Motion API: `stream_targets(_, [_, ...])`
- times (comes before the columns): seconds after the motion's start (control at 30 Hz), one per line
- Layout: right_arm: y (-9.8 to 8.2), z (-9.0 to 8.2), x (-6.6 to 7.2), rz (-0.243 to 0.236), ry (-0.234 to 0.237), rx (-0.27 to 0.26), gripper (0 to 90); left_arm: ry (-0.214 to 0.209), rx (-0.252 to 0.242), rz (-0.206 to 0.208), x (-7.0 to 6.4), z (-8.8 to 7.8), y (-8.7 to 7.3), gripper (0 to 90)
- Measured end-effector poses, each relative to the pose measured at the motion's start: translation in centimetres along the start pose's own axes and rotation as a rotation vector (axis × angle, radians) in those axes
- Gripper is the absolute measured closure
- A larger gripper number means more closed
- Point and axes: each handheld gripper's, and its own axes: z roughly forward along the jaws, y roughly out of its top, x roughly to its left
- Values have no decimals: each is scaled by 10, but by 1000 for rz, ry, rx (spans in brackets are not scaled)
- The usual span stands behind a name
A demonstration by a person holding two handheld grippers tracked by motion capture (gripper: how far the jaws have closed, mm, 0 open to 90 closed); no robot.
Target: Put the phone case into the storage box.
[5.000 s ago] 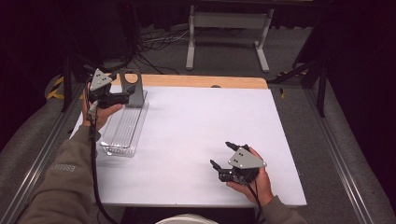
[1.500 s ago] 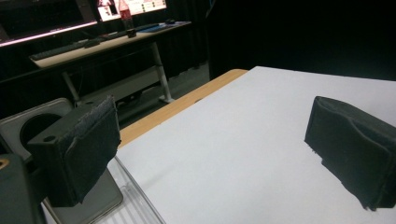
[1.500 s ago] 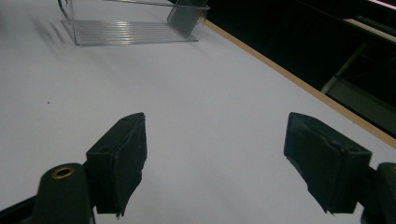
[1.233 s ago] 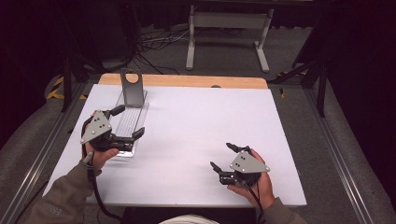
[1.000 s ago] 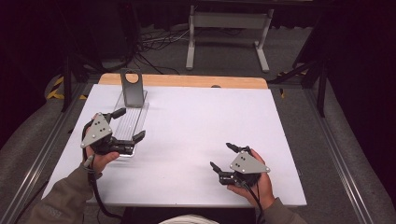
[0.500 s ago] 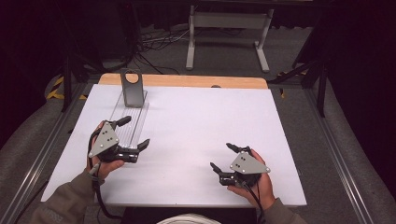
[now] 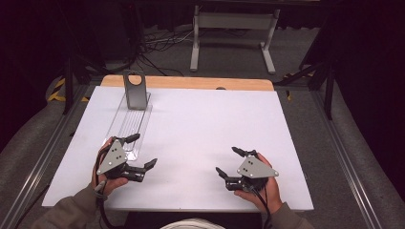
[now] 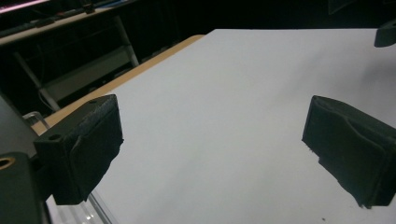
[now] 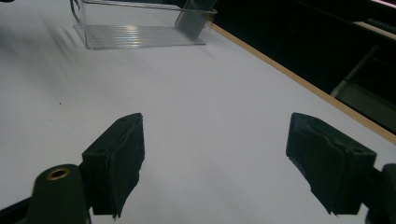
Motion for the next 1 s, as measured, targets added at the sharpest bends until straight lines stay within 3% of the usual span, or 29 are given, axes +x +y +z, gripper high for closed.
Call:
stream_targets(0.03, [0, -1, 0, 0, 0, 0, 204, 2, 8, 15, -1, -1, -2, 52])
stream_targets(0.17, [-2, -3, 1, 6, 4, -7, 199, -7, 11, -16, -2, -4, -7, 53])
stream_targets(0.37, [-3, -4, 0, 8, 7, -11, 188, -5, 36, -12, -2, -8, -13, 54])
stream_targets(0.47, [-4, -5, 1, 15, 12, -13, 175, -1, 29, -38, -2, -11, -18, 64])
stream_targets(1.0, [-13, -8, 6, 21, 14, -11, 138, -32, 76, -29, -9, -9, -22, 60])
